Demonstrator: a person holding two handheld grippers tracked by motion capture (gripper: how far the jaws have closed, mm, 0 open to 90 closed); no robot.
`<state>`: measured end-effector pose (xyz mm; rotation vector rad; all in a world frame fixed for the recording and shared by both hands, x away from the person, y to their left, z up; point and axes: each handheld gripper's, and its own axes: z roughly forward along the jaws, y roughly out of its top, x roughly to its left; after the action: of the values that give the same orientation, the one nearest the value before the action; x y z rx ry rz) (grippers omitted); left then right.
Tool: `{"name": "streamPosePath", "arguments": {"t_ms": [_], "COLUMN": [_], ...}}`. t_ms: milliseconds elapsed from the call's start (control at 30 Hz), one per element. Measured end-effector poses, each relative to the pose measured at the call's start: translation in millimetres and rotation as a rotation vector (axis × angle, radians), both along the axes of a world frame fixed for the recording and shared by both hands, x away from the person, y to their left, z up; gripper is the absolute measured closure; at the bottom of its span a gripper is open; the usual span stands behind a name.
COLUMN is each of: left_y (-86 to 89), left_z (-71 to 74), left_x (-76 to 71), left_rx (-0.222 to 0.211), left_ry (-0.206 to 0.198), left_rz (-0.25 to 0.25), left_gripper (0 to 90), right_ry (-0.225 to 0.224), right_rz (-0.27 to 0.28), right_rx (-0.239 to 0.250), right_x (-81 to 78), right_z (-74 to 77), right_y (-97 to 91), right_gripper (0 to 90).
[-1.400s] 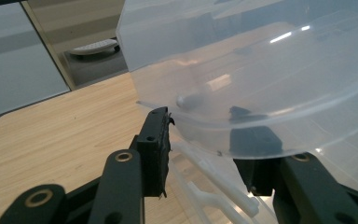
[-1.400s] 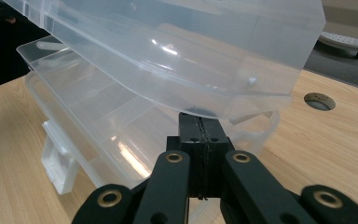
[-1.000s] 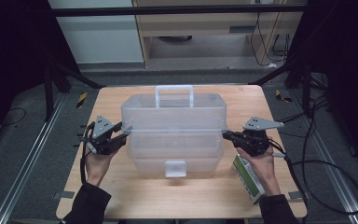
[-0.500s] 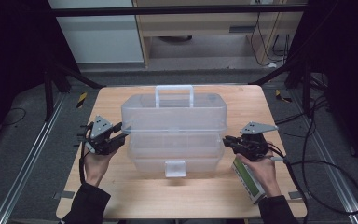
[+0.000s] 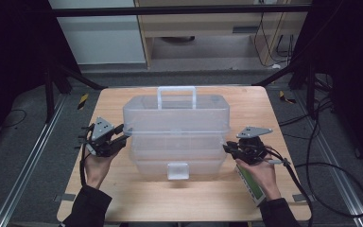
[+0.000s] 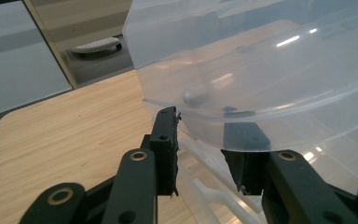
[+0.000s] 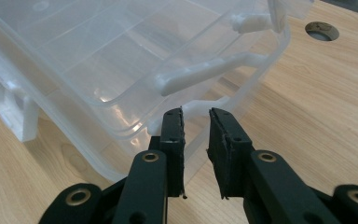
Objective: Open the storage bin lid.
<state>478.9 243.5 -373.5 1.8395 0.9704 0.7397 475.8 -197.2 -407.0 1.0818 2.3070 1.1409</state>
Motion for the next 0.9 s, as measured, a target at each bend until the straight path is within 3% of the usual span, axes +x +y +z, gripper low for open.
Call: {"name": "streamPosePath", "arguments": {"t_ms": [100,667,900], "left_y": [0.3,-0.1,0.5], "left_z": [0.0,4.2,9.1], "left_x": [0.1,2.3,5.9], "left_rx": [0.002,0.005,-0.002], "left_ry": [0.000,-0.001,0.009], "left_rz": [-0.002,0.005,0.009], "left_gripper": [65.1,66.0,66.4], "right_ry": [0.024,0.044,0.032], "right_rz": [-0.003,-0.005,-0.002], "right_rx": [0.037,0.053,0.043], "right_x": [1.5,1.7,1.2], "right_z": [-2.6,-4.7,-4.9], "right_y": [-3.7,-2.3,-1.7], "right_gripper": [76.2,79.2,79.4]}}
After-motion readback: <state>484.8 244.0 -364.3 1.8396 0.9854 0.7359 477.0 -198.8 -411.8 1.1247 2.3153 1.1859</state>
